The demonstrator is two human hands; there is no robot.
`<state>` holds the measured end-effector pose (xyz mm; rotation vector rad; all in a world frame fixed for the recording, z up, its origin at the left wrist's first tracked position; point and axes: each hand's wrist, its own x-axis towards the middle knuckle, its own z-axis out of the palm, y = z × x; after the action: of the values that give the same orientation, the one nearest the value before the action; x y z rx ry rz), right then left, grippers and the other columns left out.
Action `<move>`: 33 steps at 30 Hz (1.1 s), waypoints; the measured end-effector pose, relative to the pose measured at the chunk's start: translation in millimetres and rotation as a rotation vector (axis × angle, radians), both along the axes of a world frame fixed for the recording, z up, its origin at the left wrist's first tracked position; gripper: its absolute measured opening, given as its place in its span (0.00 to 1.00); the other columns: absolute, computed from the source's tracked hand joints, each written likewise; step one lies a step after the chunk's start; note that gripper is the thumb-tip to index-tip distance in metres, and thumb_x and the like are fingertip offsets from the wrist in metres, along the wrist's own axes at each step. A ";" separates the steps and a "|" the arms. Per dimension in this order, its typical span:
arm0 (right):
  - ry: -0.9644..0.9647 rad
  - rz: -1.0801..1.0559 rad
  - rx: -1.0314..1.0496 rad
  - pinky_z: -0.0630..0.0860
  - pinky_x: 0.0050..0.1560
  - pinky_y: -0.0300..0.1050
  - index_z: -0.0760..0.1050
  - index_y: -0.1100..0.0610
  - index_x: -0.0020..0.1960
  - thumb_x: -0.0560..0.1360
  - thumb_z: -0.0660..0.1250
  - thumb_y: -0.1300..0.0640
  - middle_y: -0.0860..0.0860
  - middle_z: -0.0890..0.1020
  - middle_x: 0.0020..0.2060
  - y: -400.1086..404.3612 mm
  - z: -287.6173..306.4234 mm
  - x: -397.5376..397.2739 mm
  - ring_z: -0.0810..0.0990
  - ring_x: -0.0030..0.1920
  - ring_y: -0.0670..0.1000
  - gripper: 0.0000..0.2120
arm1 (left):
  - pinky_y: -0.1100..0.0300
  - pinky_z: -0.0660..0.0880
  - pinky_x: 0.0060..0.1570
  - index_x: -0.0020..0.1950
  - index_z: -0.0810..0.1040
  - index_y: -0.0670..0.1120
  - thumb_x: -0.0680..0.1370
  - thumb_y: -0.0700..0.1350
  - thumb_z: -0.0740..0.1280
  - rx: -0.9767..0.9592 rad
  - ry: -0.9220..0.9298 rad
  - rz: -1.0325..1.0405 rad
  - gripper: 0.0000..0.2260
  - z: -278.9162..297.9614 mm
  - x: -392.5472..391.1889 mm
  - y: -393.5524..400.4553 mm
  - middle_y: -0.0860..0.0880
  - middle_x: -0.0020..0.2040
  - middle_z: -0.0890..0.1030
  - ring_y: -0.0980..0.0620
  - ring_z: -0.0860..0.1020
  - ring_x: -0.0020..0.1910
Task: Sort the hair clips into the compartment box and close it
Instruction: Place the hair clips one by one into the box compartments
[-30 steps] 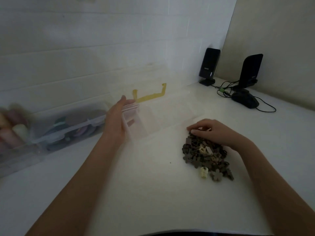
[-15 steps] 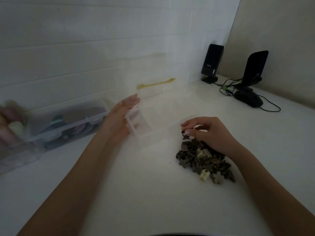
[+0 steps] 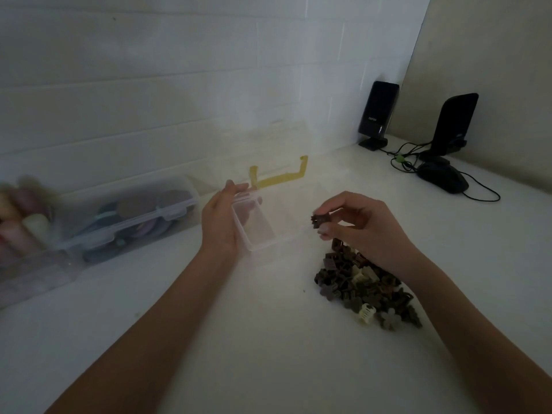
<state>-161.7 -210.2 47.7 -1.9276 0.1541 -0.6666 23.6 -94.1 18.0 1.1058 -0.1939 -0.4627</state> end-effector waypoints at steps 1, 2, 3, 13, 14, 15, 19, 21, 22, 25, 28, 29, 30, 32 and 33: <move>0.011 0.027 -0.017 0.82 0.47 0.47 0.79 0.61 0.49 0.70 0.70 0.70 0.55 0.83 0.43 1.6 4.7 4.5 0.84 0.42 0.56 0.09 | 0.60 0.78 0.45 0.44 0.80 0.44 0.81 0.46 0.63 0.007 -0.021 -0.015 0.11 0.5 -1.0 0.2 0.52 0.34 0.85 0.54 0.83 0.33; 0.023 0.056 -0.038 0.81 0.49 0.47 0.79 0.60 0.50 0.71 0.70 0.70 0.55 0.84 0.44 3.2 10.2 10.3 0.84 0.44 0.56 0.10 | 0.57 0.77 0.51 0.45 0.81 0.44 0.81 0.46 0.64 0.007 -0.041 -0.025 0.10 1.7 -1.9 0.5 0.52 0.37 0.85 0.53 0.83 0.36; 0.029 0.075 -0.065 0.81 0.49 0.46 0.80 0.60 0.51 0.71 0.70 0.70 0.53 0.84 0.45 5.3 15.1 17.1 0.84 0.45 0.55 0.11 | 0.54 0.77 0.53 0.46 0.81 0.44 0.81 0.45 0.64 0.001 -0.051 -0.025 0.09 2.5 -1.8 1.1 0.50 0.41 0.85 0.52 0.83 0.38; -0.112 -0.134 -0.169 0.76 0.43 0.37 0.79 0.54 0.44 0.68 0.75 0.61 0.43 0.82 0.39 41.1 -9.0 54.9 0.80 0.39 0.47 0.08 | 0.46 0.72 0.60 0.47 0.83 0.46 0.79 0.52 0.66 -0.003 -0.067 -0.119 0.12 -14.0 13.4 -2.7 0.45 0.49 0.85 0.44 0.80 0.50; -0.078 -0.140 -0.279 0.73 0.45 0.34 0.79 0.53 0.44 0.69 0.75 0.59 0.39 0.81 0.40 41.9 -9.6 54.7 0.78 0.42 0.45 0.06 | 0.46 0.73 0.59 0.48 0.83 0.46 0.77 0.54 0.66 0.000 -0.074 -0.148 0.13 -14.3 13.0 -2.4 0.45 0.50 0.84 0.44 0.80 0.51; -0.045 -0.142 -0.394 0.70 0.46 0.31 0.80 0.53 0.44 0.70 0.74 0.56 0.38 0.80 0.41 42.7 -9.6 55.2 0.77 0.45 0.44 0.05 | 0.47 0.74 0.57 0.50 0.83 0.46 0.76 0.55 0.66 0.001 -0.084 -0.164 0.15 -16.6 14.5 -2.3 0.45 0.52 0.83 0.44 0.80 0.51; -0.048 -0.168 -0.383 0.72 0.46 0.32 0.82 0.51 0.47 0.73 0.70 0.54 0.42 0.83 0.45 34.4 1.7 48.1 0.78 0.46 0.42 0.04 | 0.50 0.75 0.57 0.51 0.82 0.44 0.81 0.51 0.63 -0.008 -0.083 -0.156 0.13 -16.6 15.1 -1.6 0.47 0.49 0.84 0.48 0.82 0.47; -0.004 -0.174 -0.308 0.76 0.41 0.37 0.82 0.51 0.45 0.72 0.69 0.51 0.44 0.84 0.39 19.0 14.7 31.5 0.80 0.38 0.43 0.06 | 0.50 0.75 0.56 0.47 0.82 0.44 0.81 0.49 0.64 -0.023 -0.038 -0.116 0.11 -13.8 14.8 -2.7 0.48 0.43 0.85 0.50 0.83 0.41; 0.063 -0.130 -0.276 0.78 0.40 0.40 0.82 0.52 0.44 0.70 0.69 0.50 0.45 0.84 0.36 10.5 20.4 21.3 0.81 0.35 0.44 0.07 | 0.51 0.76 0.56 0.46 0.82 0.44 0.81 0.48 0.64 -0.018 -0.029 -0.098 0.11 -12.2 15.6 -3.6 0.49 0.41 0.86 0.51 0.83 0.39; 0.325 0.002 -0.324 0.80 0.40 0.38 0.83 0.53 0.43 0.69 0.72 0.53 0.46 0.84 0.34 -11.8 24.1 -1.1 0.83 0.33 0.45 0.06 | 0.51 0.76 0.56 0.45 0.82 0.44 0.81 0.48 0.64 -0.016 -0.005 -0.080 0.11 -11.0 16.4 -4.1 0.49 0.40 0.86 0.51 0.83 0.39; 0.451 -0.067 -0.581 0.79 0.43 0.34 0.84 0.48 0.44 0.70 0.73 0.54 0.41 0.85 0.37 -29.7 15.7 -5.1 0.83 0.38 0.40 0.04 | 0.51 0.77 0.56 0.45 0.82 0.43 0.81 0.48 0.65 -0.002 0.006 -0.073 0.11 -12.0 17.7 -3.2 0.47 0.42 0.85 0.49 0.81 0.42; 0.487 -0.086 -0.614 0.79 0.43 0.34 0.83 0.46 0.46 0.70 0.73 0.54 0.39 0.84 0.38 -33.7 14.1 -5.5 0.82 0.40 0.39 0.06 | 0.53 0.77 0.54 0.45 0.82 0.44 0.81 0.48 0.64 -0.001 0.015 -0.071 0.12 -12.4 18.7 -3.3 0.47 0.43 0.85 0.49 0.81 0.42; 0.525 -0.088 -0.607 0.79 0.45 0.35 0.83 0.45 0.47 0.70 0.73 0.53 0.37 0.84 0.40 -36.6 12.7 -5.9 0.82 0.42 0.37 0.07 | 0.55 0.78 0.50 0.45 0.82 0.44 0.81 0.48 0.64 0.005 0.013 -0.075 0.12 -12.3 19.5 -3.2 0.47 0.43 0.85 0.50 0.81 0.41; 0.600 -0.060 -0.586 0.78 0.47 0.35 0.83 0.44 0.50 0.70 0.73 0.53 0.36 0.83 0.43 -38.8 9.8 -6.1 0.81 0.44 0.37 0.09 | 0.61 0.77 0.42 0.44 0.82 0.44 0.81 0.49 0.64 0.004 0.014 -0.079 0.12 -11.9 19.7 -3.2 0.49 0.41 0.85 0.52 0.81 0.39; 0.635 -0.039 -0.585 0.77 0.49 0.36 0.83 0.45 0.51 0.71 0.73 0.54 0.37 0.83 0.44 -39.2 8.1 -5.3 0.81 0.46 0.38 0.10 | 0.62 0.77 0.40 0.44 0.82 0.45 0.81 0.49 0.63 0.001 0.016 -0.082 0.12 -11.6 19.5 -2.9 0.51 0.40 0.85 0.53 0.81 0.37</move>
<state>-167.0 -249.4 55.8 -2.6618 0.4289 -0.0924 43.1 -97.0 6.5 1.0975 -0.2252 -0.5449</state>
